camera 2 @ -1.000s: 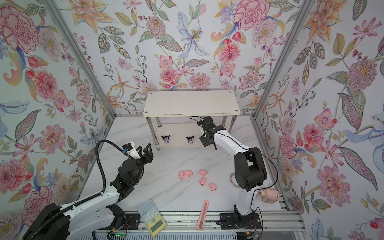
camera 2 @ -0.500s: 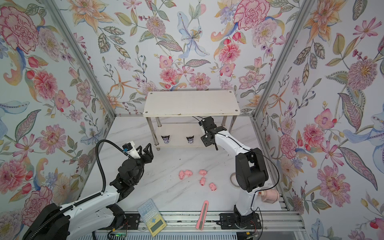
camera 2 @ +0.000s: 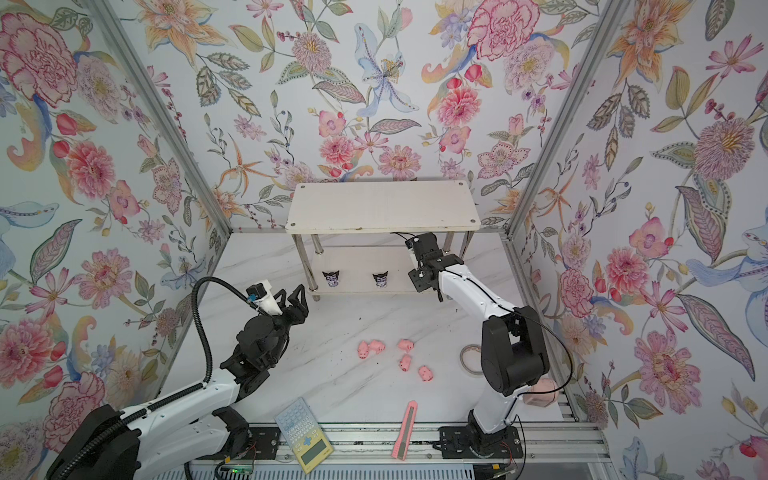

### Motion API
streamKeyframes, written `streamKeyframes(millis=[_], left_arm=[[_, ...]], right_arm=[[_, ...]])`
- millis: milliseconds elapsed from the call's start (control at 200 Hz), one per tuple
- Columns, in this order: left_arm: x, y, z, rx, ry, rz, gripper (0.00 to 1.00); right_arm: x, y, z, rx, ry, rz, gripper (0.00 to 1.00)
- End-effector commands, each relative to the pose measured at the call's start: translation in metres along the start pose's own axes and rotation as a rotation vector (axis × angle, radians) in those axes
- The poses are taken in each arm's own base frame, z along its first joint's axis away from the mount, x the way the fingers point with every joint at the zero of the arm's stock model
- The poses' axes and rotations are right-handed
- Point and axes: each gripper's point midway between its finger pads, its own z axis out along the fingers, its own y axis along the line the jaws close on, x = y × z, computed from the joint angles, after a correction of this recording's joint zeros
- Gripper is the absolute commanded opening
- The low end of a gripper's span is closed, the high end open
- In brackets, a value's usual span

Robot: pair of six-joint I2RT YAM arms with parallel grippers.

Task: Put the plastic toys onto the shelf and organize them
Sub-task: 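Raise the open right gripper up and back out from under the shelf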

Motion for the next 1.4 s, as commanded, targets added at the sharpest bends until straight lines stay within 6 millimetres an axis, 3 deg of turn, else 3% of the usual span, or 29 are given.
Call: streamKeyframes(millis=[0,80,235,490,1396], left_arm=[[-0.011,-0.007,0.005,0.016,-0.020,-0.025,0.65],[-0.011,-0.009,0.006,0.021,-0.021,-0.028,0.65],[-0.009,-0.011,0.008,0.029,-0.011,-0.026,0.65],[-0.010,-0.010,0.007,0.027,-0.014,-0.027,0.65],[-0.007,-0.006,0.008,0.005,-0.009,-0.006,0.66]], right_arm=[[-0.003,-0.002,-0.018,-0.025,-0.056,0.063,0.36],[0.001,0.000,-0.025,-0.059,-0.085,0.105,0.28],[0.011,-0.004,-0.030,-0.100,-0.114,0.183,0.00],[0.028,-0.018,-0.016,-0.129,-0.085,0.262,0.00],[0.017,-0.034,0.022,-0.081,-0.067,0.271,0.00]])
